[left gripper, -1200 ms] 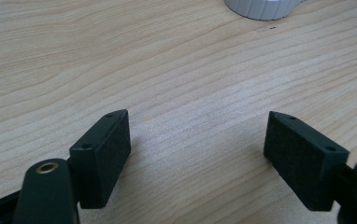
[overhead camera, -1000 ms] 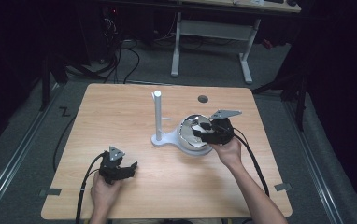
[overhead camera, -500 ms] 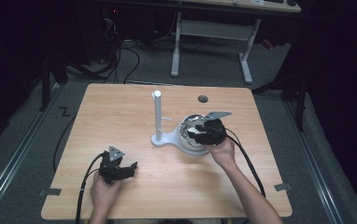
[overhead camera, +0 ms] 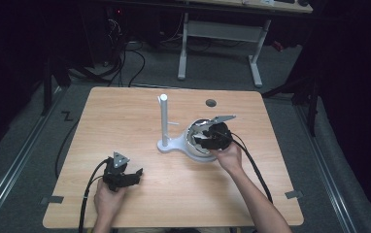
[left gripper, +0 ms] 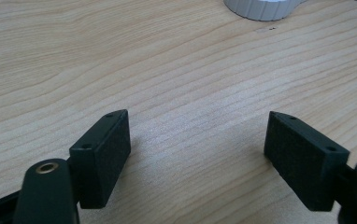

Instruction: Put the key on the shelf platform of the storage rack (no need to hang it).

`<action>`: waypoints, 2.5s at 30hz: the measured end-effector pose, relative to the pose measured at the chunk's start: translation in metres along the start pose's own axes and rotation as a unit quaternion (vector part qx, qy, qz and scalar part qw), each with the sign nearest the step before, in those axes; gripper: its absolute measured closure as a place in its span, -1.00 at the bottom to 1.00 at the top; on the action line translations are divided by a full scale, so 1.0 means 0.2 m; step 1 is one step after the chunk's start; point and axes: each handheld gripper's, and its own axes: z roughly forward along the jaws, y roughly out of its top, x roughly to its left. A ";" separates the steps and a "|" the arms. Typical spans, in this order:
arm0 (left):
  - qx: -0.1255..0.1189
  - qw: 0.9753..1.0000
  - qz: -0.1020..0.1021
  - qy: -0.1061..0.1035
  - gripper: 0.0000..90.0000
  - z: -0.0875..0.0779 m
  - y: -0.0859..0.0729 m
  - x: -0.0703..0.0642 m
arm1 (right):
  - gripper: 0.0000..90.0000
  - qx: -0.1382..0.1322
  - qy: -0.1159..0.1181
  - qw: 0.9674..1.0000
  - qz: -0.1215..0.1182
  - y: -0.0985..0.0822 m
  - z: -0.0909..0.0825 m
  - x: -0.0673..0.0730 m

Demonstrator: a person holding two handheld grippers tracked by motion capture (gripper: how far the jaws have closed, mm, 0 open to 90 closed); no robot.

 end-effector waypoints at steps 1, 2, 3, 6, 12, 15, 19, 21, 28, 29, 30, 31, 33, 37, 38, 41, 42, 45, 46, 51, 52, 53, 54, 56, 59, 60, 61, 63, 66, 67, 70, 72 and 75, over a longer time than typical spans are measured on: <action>0.000 1.000 0.000 0.000 -0.48 0.00 0.00 0.00 | 0.13 0.001 -0.001 1.000 0.000 0.00 0.00 0.00; 0.000 1.000 0.000 0.000 -0.49 0.00 0.00 0.00 | 0.12 0.002 -0.002 1.000 -0.001 0.00 0.00 0.00; 0.000 1.000 0.000 0.000 -0.49 0.00 0.00 0.00 | 0.12 0.002 -0.003 1.000 -0.002 0.00 0.00 0.00; 0.000 1.000 0.000 0.000 -0.49 0.00 0.00 0.00 | 0.11 0.004 -0.005 1.000 -0.005 0.00 0.01 0.00; 0.000 1.000 -0.001 -0.001 -0.49 0.00 0.00 0.00 | 0.06 0.011 -0.009 1.000 -0.004 0.00 0.01 0.01; 0.000 1.000 0.000 0.000 -0.49 0.00 0.00 0.00 | 0.01 0.002 -0.008 1.000 0.000 0.01 -0.01 0.00; 0.000 1.000 0.000 0.000 -0.49 0.00 0.00 0.00 | -0.01 -0.002 -0.004 1.000 0.002 0.01 -0.04 -0.01; 0.000 1.000 0.000 0.000 -0.49 0.00 0.00 0.00 | -0.01 -0.006 -0.004 1.000 -0.001 0.01 -0.06 -0.01; 0.001 1.000 0.002 0.001 -0.48 0.00 0.00 0.00 | 0.03 -0.016 -0.003 1.000 0.019 0.01 -0.14 -0.02; 0.001 1.000 0.002 0.001 -0.48 0.00 0.00 0.00 | 0.03 -0.016 -0.004 1.000 0.020 0.01 -0.15 -0.02; 0.000 1.000 0.002 0.001 -0.48 0.00 0.00 0.00 | 0.03 -0.019 -0.006 1.000 0.020 0.01 -0.16 -0.03; 0.000 1.000 0.001 0.001 -0.48 0.00 0.00 0.00 | 0.03 -0.022 -0.006 1.000 0.019 0.01 -0.18 -0.03; 0.001 1.000 0.001 0.001 -0.49 0.00 0.00 0.00 | 0.03 -0.025 -0.009 0.999 0.020 0.01 -0.20 -0.03; 0.001 1.000 0.003 0.002 -0.48 0.00 0.00 0.00 | 0.03 -0.033 -0.012 0.999 0.024 0.01 -0.24 -0.05; 0.001 1.000 0.003 0.003 -0.48 0.00 0.00 -0.01 | 0.03 -0.033 -0.014 0.999 0.028 0.01 -0.26 -0.05; 0.001 1.000 0.003 0.003 -0.48 0.00 0.00 -0.01 | 0.03 -0.039 -0.019 0.999 0.027 0.00 -0.29 -0.06; 0.002 1.000 0.003 0.003 -0.48 0.00 0.00 -0.01 | 0.03 -0.040 -0.020 0.999 0.024 0.00 -0.30 -0.06; 0.001 1.000 0.004 0.003 -0.49 0.00 0.00 -0.01 | 0.03 -0.043 -0.023 0.998 0.029 0.00 -0.32 -0.08; 0.001 1.000 0.003 0.003 -0.49 0.00 0.00 -0.01 | 0.03 -0.043 -0.024 0.998 0.033 0.00 -0.33 -0.08; 0.001 1.000 0.004 0.003 -0.49 0.00 0.00 -0.01 | 0.03 -0.053 -0.024 0.998 0.039 -0.01 -0.36 -0.10; 0.001 1.000 0.004 0.003 -0.49 0.00 0.00 -0.01 | 0.03 -0.054 -0.025 0.997 0.039 -0.01 -0.37 -0.10; 0.001 1.000 0.004 0.003 -0.49 0.00 0.00 -0.01 | 0.03 -0.055 -0.030 0.997 0.037 -0.01 -0.38 -0.10; 0.001 1.000 0.003 0.002 -0.49 0.00 0.00 -0.01 | 0.03 -0.056 -0.032 0.997 0.037 -0.01 -0.39 -0.10; 0.001 1.000 0.004 0.003 -0.49 0.00 0.00 -0.01 | 0.03 -0.056 -0.034 0.997 0.037 -0.02 -0.40 -0.11; 0.001 1.000 0.003 0.003 -0.48 0.00 0.00 -0.01 | 0.03 -0.057 -0.036 0.997 0.039 -0.02 -0.42 -0.12; 0.001 1.000 0.004 0.003 -0.48 0.00 0.00 -0.01 | 0.03 -0.058 -0.037 0.997 0.040 -0.03 -0.43 -0.12; 0.001 1.000 0.004 0.003 -0.48 0.00 0.00 -0.01 | 0.03 -0.060 -0.038 0.997 0.041 -0.03 -0.44 -0.13; 0.001 1.000 0.003 0.003 -0.48 0.00 0.00 -0.01 | 0.03 -0.064 -0.040 0.996 0.045 -0.03 -0.47 -0.13; 0.001 1.000 0.003 0.003 -0.48 0.00 0.00 -0.01 | 0.03 -0.068 -0.042 0.996 0.047 -0.04 -0.50 -0.14; 0.001 1.000 0.003 0.003 -0.48 0.00 0.00 -0.01 | 0.03 -0.070 -0.044 0.995 0.047 -0.04 -0.51 -0.14; 0.002 1.000 0.003 0.003 -0.48 0.00 0.00 -0.01 | 0.03 -0.073 -0.045 0.995 0.050 -0.04 -0.54 -0.15; 0.002 1.000 0.003 0.003 -0.48 0.00 0.00 -0.01 | 0.03 -0.074 -0.046 0.995 0.051 -0.05 -0.55 -0.16; 0.001 1.000 0.003 0.003 -0.48 0.00 0.00 -0.01 | 0.03 -0.076 -0.049 0.994 0.053 -0.06 -0.57 -0.17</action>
